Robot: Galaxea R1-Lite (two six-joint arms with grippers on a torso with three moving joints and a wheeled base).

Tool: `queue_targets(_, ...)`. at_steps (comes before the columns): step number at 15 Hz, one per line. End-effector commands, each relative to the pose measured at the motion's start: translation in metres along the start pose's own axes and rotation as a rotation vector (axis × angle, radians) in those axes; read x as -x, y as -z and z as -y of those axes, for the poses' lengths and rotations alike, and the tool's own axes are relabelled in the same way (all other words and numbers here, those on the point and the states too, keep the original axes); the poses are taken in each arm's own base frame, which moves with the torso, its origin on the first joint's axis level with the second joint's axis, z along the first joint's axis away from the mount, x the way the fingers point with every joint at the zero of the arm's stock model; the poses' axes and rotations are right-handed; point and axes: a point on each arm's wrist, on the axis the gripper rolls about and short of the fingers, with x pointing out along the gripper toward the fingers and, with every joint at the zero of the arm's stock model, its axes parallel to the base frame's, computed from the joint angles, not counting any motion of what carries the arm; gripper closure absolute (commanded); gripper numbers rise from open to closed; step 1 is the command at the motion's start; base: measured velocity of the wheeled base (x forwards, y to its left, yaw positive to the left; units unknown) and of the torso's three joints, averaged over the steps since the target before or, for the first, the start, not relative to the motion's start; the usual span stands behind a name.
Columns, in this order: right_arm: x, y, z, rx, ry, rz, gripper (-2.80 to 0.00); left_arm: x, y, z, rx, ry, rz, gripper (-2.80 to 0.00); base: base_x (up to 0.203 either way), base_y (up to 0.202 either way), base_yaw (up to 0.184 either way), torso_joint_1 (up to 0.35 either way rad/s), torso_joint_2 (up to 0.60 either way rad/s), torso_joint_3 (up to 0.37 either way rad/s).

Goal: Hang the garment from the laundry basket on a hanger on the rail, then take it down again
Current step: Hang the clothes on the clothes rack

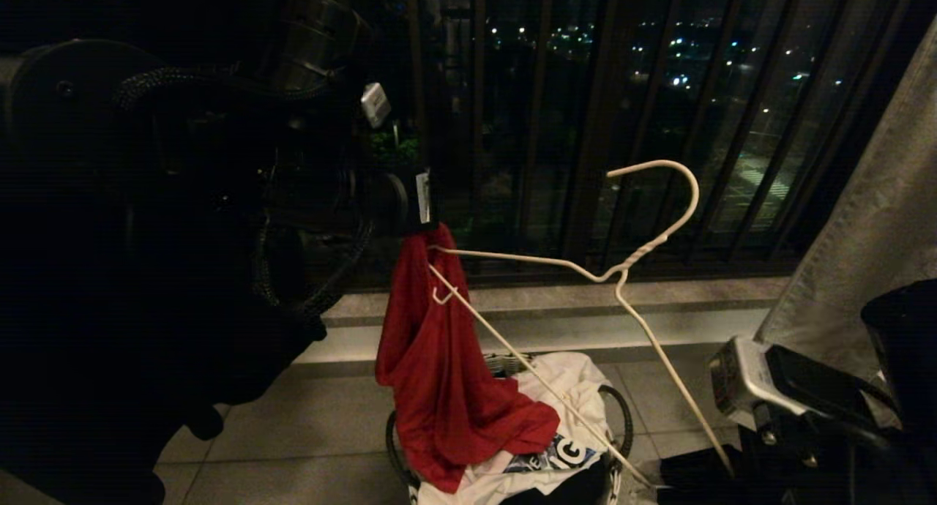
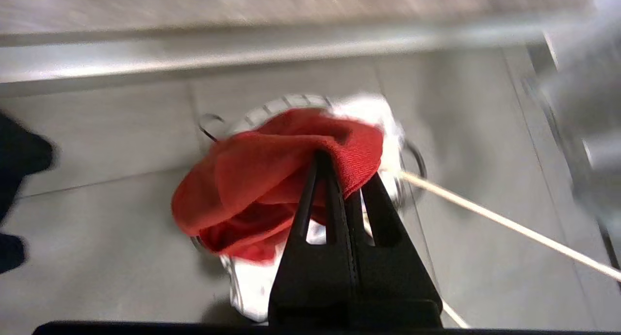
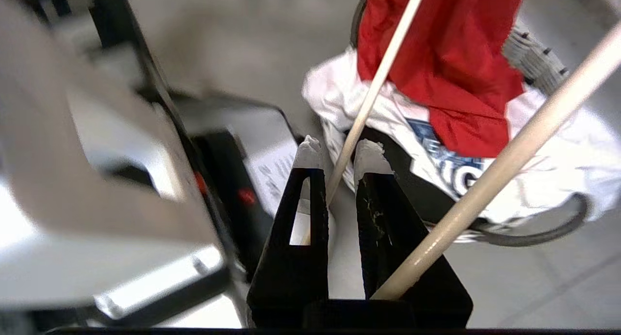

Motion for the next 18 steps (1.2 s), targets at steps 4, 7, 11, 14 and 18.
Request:
queue_targets(4,0.018,0.013,-0.01,0.108,0.011,0.028,0.0,0.011,0.012,-0.005,-0.063,0.009,-0.039,0.0,0.0,0.0,0.0,0.0,0.0,0.0)
queue_targets(7,0.024,0.016,-0.012,0.149,0.02,0.036,0.0,0.011,0.016,-0.006,-0.133,0.008,-0.054,0.0,0.0,0.0,0.0,0.0,0.0,0.0)
queue_targets(11,0.031,0.016,-0.015,0.166,0.036,0.059,0.0,0.024,0.016,0.003,-0.207,0.036,-0.067,0.0,0.0,0.0,0.0,0.0,0.0,0.0)
queue_targets(14,0.03,0.016,-0.015,0.167,0.035,0.059,0.0,0.026,0.017,0.007,-0.235,0.047,-0.078,0.0,0.0,0.0,0.0,0.0,0.0,0.0)
queue_targets(18,0.028,0.019,-0.017,0.19,0.015,0.048,0.0,0.025,0.016,0.009,-0.25,0.05,-0.078,0.0,0.0,0.0,0.0,0.0,0.0,0.0)
